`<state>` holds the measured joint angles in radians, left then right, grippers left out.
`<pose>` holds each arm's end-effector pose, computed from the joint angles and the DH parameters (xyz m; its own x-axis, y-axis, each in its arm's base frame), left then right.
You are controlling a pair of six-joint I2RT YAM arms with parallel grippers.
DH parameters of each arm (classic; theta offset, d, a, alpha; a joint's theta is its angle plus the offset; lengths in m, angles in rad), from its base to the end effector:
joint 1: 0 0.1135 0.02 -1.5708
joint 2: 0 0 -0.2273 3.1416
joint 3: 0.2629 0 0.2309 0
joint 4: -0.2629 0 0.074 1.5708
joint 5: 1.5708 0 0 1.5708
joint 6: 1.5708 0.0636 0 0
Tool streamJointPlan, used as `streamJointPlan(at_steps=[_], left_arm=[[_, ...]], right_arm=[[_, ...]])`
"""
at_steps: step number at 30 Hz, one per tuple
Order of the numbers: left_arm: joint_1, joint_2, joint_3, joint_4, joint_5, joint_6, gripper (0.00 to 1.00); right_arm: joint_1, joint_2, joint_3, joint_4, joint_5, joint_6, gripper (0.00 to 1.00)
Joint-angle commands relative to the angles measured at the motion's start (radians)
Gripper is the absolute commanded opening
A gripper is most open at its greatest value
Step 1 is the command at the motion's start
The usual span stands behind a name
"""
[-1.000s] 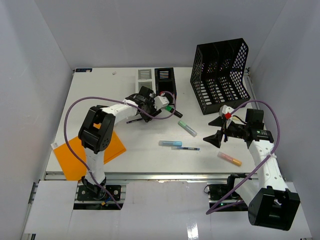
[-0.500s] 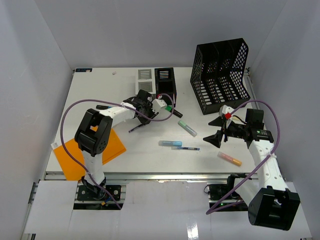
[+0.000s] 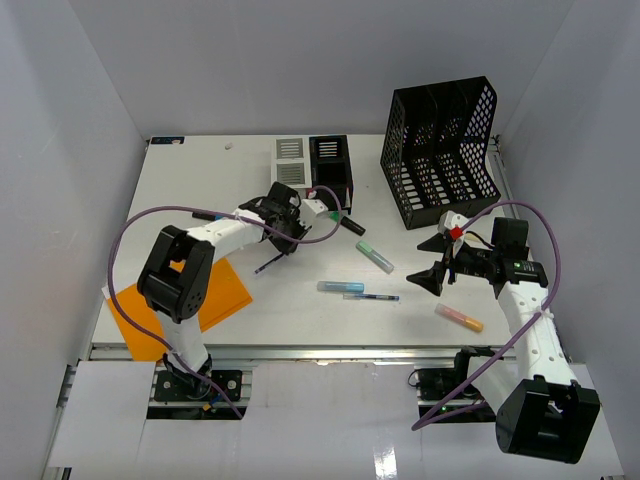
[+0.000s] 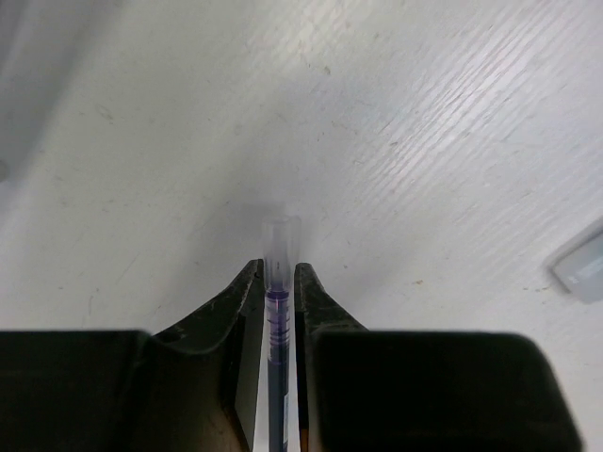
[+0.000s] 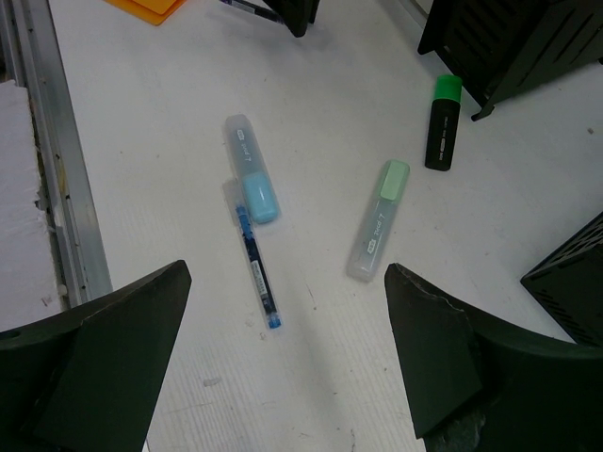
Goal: Organize the desk
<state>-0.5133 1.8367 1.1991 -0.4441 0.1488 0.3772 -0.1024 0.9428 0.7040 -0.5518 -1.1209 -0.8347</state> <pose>0.3080 -0.1845 0.1275 -0.5137 0.7077 -0.4850 0.7911 0.6095 0.0514 0.1937 0.0377 0.2307 -0.0407 -0.3198 -0.9466 -0.9172 0.3878 -0.0916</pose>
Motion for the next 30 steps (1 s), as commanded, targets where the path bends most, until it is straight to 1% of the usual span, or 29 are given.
streamJointPlan(at_steps=[1, 5, 7, 8, 10, 11, 13, 14, 16, 19, 21, 26, 30], left_arm=[[0.002, -0.176, 0.0, 0.064, 0.056, -0.115, 0.0], [0.018, -0.264, -0.036, 0.164, 0.129, -0.199, 0.0], [0.038, -0.311, -0.068, 0.24, 0.177, -0.252, 0.0], [0.048, -0.348, -0.081, 0.275, 0.223, -0.298, 0.0], [0.081, -0.382, -0.109, 0.379, 0.259, -0.357, 0.0], [0.105, -0.387, -0.118, 0.449, 0.301, -0.382, 0.0], [0.177, -0.411, -0.138, 0.655, 0.416, -0.513, 0.0], [0.195, -0.407, -0.14, 0.715, 0.437, -0.548, 0.0], [0.241, -0.368, -0.126, 0.873, 0.478, -0.632, 0.0], [0.272, -0.295, -0.074, 0.984, 0.508, -0.691, 0.0], [0.292, -0.206, -0.008, 1.089, 0.515, -0.745, 0.0], [0.303, -0.063, 0.122, 1.226, 0.474, -0.776, 0.0], [0.309, 0.035, 0.188, 1.278, 0.434, -0.78, 0.0]], right_arm=[[0.004, -0.012, -0.009, -0.007, -0.002, -0.016, 0.9], [0.004, -0.01, -0.009, -0.005, 0.001, -0.015, 0.9], [0.004, -0.01, -0.009, -0.005, 0.003, -0.015, 0.9], [0.004, -0.01, -0.009, -0.005, 0.003, -0.015, 0.9], [0.004, -0.01, -0.01, -0.006, 0.001, -0.015, 0.9], [0.004, -0.01, -0.011, -0.005, 0.001, -0.015, 0.9], [0.004, -0.009, -0.011, -0.005, 0.003, -0.015, 0.9], [0.004, -0.009, -0.011, -0.005, 0.003, -0.015, 0.9], [0.004, -0.007, -0.011, -0.005, 0.004, -0.015, 0.9], [0.004, -0.005, -0.011, -0.005, 0.006, -0.015, 0.9], [0.004, -0.002, -0.012, -0.005, 0.007, -0.016, 0.9], [0.004, 0.004, -0.011, -0.005, 0.008, -0.016, 0.9], [0.004, 0.006, -0.011, -0.005, 0.007, -0.017, 0.9]])
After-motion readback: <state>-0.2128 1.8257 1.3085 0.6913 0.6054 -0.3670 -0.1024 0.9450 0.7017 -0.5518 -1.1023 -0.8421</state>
